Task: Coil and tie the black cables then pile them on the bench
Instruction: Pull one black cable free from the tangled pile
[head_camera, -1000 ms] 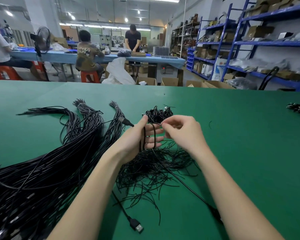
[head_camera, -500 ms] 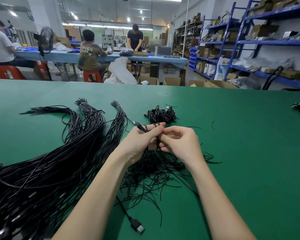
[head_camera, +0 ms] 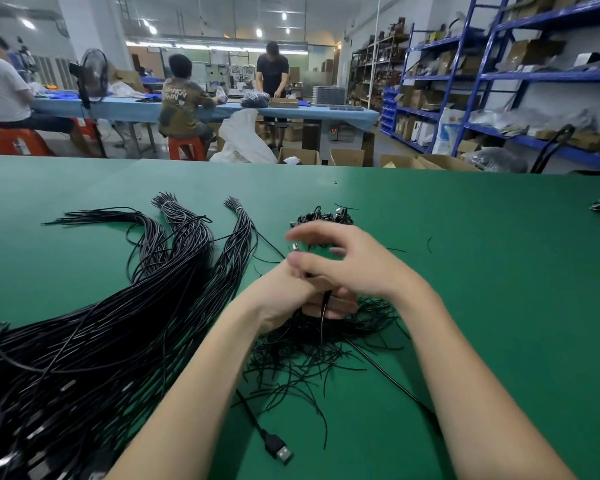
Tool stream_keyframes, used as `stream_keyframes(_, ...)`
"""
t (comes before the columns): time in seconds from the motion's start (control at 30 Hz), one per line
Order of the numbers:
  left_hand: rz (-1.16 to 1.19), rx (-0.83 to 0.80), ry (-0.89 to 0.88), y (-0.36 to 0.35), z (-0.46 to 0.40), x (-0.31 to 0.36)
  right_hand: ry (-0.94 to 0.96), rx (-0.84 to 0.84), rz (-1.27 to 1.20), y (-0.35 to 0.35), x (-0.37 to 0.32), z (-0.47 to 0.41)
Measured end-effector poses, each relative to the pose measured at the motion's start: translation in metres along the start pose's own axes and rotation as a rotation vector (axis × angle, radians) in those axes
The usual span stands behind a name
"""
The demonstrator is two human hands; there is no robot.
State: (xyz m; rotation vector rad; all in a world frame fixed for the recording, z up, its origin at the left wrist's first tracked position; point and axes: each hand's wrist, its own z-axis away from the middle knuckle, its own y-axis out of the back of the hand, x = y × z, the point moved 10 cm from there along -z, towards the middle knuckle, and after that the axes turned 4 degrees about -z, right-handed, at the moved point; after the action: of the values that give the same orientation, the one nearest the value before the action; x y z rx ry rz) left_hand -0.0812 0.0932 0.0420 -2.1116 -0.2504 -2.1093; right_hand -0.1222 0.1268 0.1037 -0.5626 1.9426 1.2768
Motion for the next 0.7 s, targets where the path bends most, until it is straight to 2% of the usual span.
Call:
stream_keyframes(0.07,0.0,-0.061,-0.001,-0.008,0.002,0.0,-0.022,-0.093,0.098,-0.004,-0.002,-0.014)
stream_keyframes(0.13,0.007,-0.076,0.025,-0.008,0.004,-0.002,-0.046,-0.049,0.164,0.007,0.001,-0.023)
stream_keyframes(0.23,-0.039,-0.087,0.014,-0.005,0.004,0.003,-0.1,-0.054,0.069,0.01,0.011,-0.022)
stream_keyframes(0.37,0.082,-0.126,0.023,-0.016,0.001,0.004,-0.18,-0.014,0.086,0.015,0.024,-0.021)
stream_keyframes(0.5,0.217,-0.059,0.012,-0.004,0.001,0.005,-0.228,0.003,-0.128,0.021,0.031,-0.01)
stream_keyframes(0.6,0.27,-0.014,-0.006,0.009,0.002,0.007,-0.176,0.002,-0.288,0.028,0.032,0.004)
stream_keyframes(0.7,0.277,-0.039,0.002,0.005,0.001,0.006,-0.146,0.023,-0.259,0.032,0.031,0.01)
